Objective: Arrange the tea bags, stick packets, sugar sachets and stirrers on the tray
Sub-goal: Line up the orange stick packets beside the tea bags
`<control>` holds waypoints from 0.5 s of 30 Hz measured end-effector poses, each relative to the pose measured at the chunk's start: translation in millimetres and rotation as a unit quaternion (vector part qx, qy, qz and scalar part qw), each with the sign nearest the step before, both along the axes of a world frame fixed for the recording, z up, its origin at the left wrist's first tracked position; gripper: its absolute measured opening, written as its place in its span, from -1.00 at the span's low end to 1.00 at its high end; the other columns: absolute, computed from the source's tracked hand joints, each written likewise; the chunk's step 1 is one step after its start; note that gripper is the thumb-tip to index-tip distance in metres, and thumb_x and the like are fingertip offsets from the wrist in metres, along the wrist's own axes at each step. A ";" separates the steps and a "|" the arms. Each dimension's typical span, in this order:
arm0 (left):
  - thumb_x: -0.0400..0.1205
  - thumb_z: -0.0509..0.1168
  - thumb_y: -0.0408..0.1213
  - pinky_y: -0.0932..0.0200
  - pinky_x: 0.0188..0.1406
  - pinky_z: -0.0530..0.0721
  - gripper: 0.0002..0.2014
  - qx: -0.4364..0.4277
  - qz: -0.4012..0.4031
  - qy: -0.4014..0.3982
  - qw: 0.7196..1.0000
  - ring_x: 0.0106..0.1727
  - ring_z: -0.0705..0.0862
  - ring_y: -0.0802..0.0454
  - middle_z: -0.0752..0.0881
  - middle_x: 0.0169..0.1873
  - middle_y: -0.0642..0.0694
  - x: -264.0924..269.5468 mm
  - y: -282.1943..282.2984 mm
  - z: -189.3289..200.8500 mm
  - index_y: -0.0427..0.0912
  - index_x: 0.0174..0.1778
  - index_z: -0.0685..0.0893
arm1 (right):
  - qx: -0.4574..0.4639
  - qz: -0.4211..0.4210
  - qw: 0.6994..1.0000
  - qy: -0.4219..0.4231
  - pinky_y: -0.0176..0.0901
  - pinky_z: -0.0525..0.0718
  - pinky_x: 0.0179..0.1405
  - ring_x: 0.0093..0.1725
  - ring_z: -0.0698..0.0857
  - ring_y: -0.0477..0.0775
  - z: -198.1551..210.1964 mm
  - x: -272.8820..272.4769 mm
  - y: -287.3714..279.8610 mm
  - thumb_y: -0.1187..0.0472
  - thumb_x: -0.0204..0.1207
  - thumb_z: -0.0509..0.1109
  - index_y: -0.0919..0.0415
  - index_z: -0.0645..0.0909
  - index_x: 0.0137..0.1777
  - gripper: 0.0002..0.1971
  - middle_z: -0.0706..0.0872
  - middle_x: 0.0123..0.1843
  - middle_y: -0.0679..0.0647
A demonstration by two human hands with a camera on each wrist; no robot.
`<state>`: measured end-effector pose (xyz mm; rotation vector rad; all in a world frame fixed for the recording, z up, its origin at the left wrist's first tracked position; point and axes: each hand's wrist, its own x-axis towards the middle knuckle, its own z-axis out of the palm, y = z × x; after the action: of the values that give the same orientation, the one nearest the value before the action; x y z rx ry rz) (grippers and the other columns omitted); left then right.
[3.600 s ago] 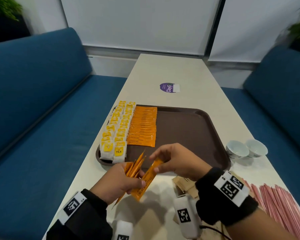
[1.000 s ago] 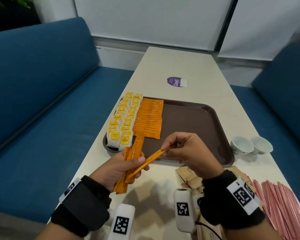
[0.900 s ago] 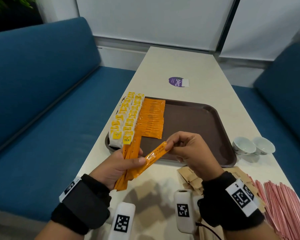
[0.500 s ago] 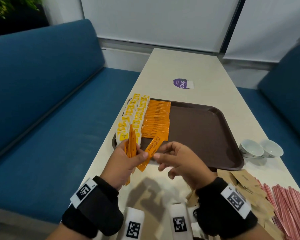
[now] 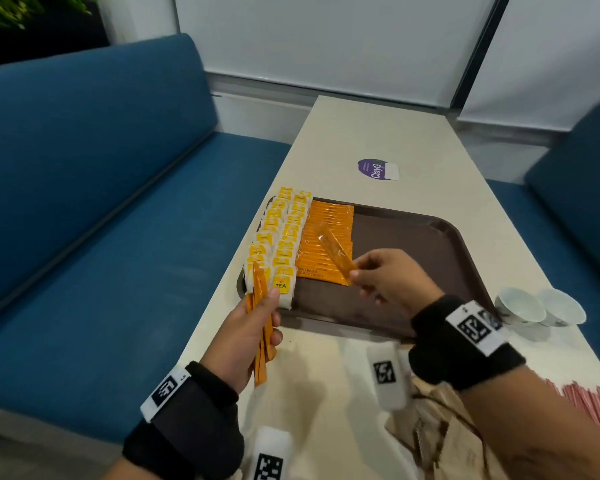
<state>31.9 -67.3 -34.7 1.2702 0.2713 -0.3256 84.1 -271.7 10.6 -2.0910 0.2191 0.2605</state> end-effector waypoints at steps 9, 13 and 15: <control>0.67 0.19 -0.15 0.15 -0.40 0.57 -0.80 -0.012 0.012 0.007 1.000 -0.38 0.68 0.00 0.70 -0.36 -0.09 -2.6 11.1 -7.0 -0.13 0.08 0.64 | -0.160 0.056 0.973 0.157 -0.27 0.67 -0.30 -0.39 0.62 -0.05 -18.6 54.6 -8.6 0.31 0.50 0.46 0.26 0.70 -0.12 -0.98 0.73 -0.26 0.11; 0.66 0.18 -0.12 0.08 -0.27 0.62 -0.77 0.007 0.009 0.009 1.000 -0.29 0.74 -0.03 0.74 -0.28 -0.10 -2.3 16.0 -11.4 -0.15 0.07 0.66 | -0.188 0.067 0.958 0.205 -0.16 0.63 -0.13 -0.32 0.60 0.01 -25.4 69.4 0.2 0.30 0.54 0.43 0.28 0.62 -0.10 -0.94 0.68 -0.19 0.14; 0.65 0.19 -0.12 0.07 -0.24 0.63 -0.76 0.013 0.006 0.011 1.000 -0.26 0.76 -0.04 0.75 -0.25 -0.11 -2.2 18.0 -13.3 -0.15 0.07 0.67 | -0.186 0.058 0.958 0.210 -0.18 0.58 -0.26 -0.34 0.59 0.01 -26.6 76.7 2.8 0.29 0.54 0.42 0.28 0.62 -0.12 -0.94 0.68 -0.18 0.15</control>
<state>29.6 -49.4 -48.0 1.2911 0.3030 -0.3276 160.8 -269.0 -16.0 -2.4035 0.4271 0.7899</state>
